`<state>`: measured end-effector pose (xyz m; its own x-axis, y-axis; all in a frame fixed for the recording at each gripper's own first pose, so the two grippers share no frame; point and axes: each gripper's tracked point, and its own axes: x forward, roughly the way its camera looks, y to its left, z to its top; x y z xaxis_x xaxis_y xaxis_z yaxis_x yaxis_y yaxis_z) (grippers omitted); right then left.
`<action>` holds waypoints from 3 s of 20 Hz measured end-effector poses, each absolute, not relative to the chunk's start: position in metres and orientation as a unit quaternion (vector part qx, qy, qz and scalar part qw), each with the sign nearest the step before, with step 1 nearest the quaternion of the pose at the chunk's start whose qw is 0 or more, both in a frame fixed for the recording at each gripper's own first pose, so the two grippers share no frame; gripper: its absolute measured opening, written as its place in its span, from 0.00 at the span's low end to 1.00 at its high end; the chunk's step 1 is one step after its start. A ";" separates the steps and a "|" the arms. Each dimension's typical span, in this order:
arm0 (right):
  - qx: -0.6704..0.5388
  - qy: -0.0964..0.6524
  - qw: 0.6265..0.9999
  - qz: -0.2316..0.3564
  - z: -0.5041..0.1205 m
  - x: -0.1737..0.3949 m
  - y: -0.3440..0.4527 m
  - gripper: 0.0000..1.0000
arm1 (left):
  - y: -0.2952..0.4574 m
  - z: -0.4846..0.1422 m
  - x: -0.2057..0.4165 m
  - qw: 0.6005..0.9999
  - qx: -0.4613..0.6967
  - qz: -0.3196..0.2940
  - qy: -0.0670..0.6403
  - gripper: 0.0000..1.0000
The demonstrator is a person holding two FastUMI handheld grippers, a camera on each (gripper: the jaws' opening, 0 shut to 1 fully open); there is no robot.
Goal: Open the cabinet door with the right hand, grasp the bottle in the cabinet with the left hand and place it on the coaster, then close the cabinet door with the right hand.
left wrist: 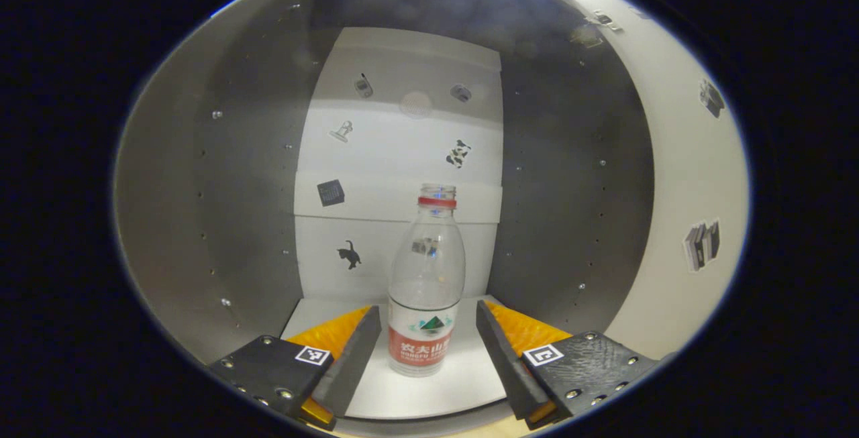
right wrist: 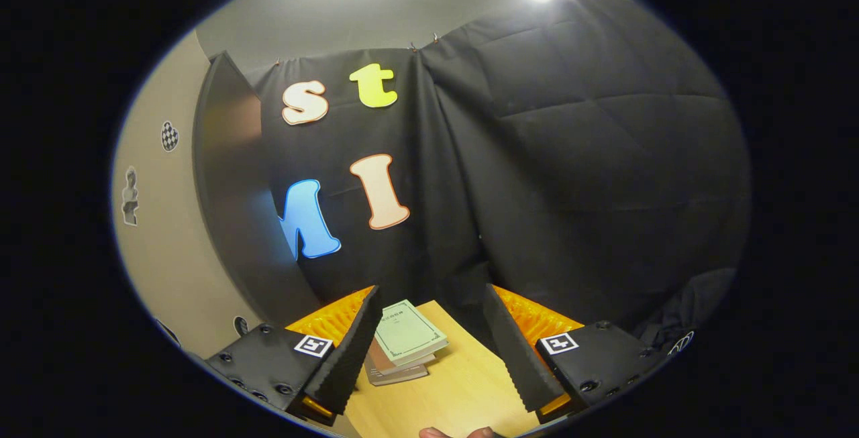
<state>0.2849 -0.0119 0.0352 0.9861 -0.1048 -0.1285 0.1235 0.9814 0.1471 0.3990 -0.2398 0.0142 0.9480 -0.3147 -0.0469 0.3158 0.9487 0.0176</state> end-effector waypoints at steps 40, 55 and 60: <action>-0.008 0.032 0.999 0.012 0.062 0.257 0.026 0.89 | -0.192 0.063 0.286 0.980 0.041 -0.194 -0.009 0.72; 0.051 0.037 0.997 0.036 0.047 0.196 0.058 0.96 | -0.048 -0.043 0.147 0.994 0.065 -0.085 0.018 0.72; 0.041 0.035 0.998 0.041 0.039 0.186 0.061 0.96 | 0.006 -0.111 0.114 0.997 0.059 -0.034 0.035 0.72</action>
